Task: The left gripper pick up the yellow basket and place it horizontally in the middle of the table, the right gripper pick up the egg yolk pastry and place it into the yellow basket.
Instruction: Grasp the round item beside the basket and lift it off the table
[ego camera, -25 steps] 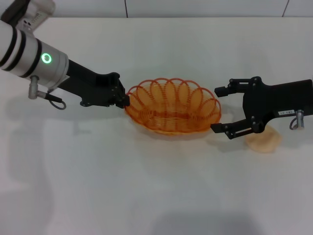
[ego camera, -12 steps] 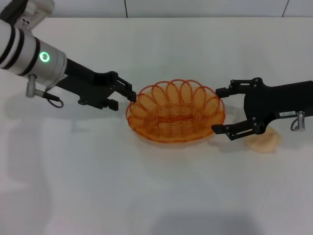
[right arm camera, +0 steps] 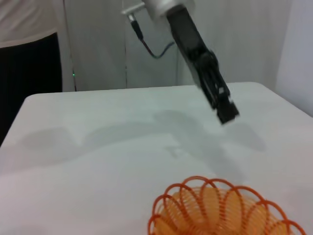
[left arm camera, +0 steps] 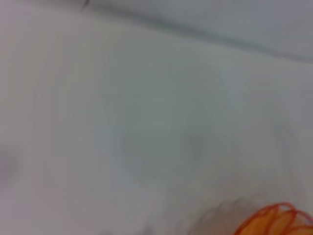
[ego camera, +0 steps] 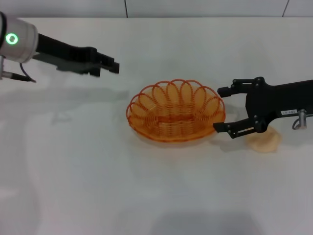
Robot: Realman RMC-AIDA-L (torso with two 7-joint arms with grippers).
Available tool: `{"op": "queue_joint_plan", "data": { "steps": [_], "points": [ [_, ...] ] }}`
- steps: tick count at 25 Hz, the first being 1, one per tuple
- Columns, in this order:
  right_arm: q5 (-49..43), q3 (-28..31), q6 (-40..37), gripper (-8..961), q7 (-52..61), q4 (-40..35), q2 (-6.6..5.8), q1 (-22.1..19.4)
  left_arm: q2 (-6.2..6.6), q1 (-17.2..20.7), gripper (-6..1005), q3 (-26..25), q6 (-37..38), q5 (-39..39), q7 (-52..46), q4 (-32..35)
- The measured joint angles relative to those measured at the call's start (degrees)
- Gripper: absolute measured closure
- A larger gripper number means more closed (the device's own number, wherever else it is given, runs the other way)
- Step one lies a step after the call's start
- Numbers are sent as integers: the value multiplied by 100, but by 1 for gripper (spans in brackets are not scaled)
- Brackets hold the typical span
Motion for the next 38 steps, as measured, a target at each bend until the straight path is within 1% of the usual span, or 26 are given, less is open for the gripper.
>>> {"op": "queue_joint_plan", "data": {
  "steps": [4,8,12,14,16,17,20,23,24,25,29,32,33,35,38],
  "points": [
    [-57,4,2,68,326,-275,-18,-157,1,357,391,-1,70,-920,1530,195],
    [-314,-7,-7,69,851,-718,-26,-324,-64,905,386,6,164,-2034,3259,317],
    [-610,-19,-95,69,1269,-990,-17,-413,-121,1360,380,21,366,-2889,4601,342],
    [-659,-24,-144,69,1404,-1004,-21,-409,-105,1491,326,12,518,-3069,5010,333],
    [-717,-25,-161,69,1504,-1027,-27,-400,-34,1600,272,-11,805,-3163,5525,260],
    [-763,-25,-164,69,1558,-1043,-28,-394,-18,1620,245,-12,870,-3172,5632,232],
    [-880,-25,-172,68,1668,-1073,-30,-376,65,1750,207,-14,1278,-3160,6293,44],
    [-922,-25,-187,68,1685,-1075,-31,-366,122,1905,170,-12,1451,-3028,6767,-14],
    [-936,-25,-190,68,1687,-1075,-31,-363,122,1905,170,-12,1451,-3028,6767,-14],
    [-951,-25,-194,68,1691,-1075,-31,-362,135,2035,171,-15,1464,-2868,7045,-15],
    [-1103,-44,-231,69,1792,-1076,-31,-323,172,2207,172,-15,1615,-2715,7341,-28],
    [-1354,-60,-257,84,1955,-1080,-32,-256,240,2302,173,-20,1901,-2660,7469,-26],
    [-1440,-62,-269,89,2015,-1082,-34,-229,240,2302,174,-20,1901,-2660,7469,-26],
    [-1635,-68,-291,99,2157,-1089,-35,-165,319,2369,174,-22,2077,-2658,7544,-44],
    [-1976,-74,-304,114,2440,-1130,-33,-85,350,2394,176,-23,2175,-2623,7568,-48]
  ]
}}
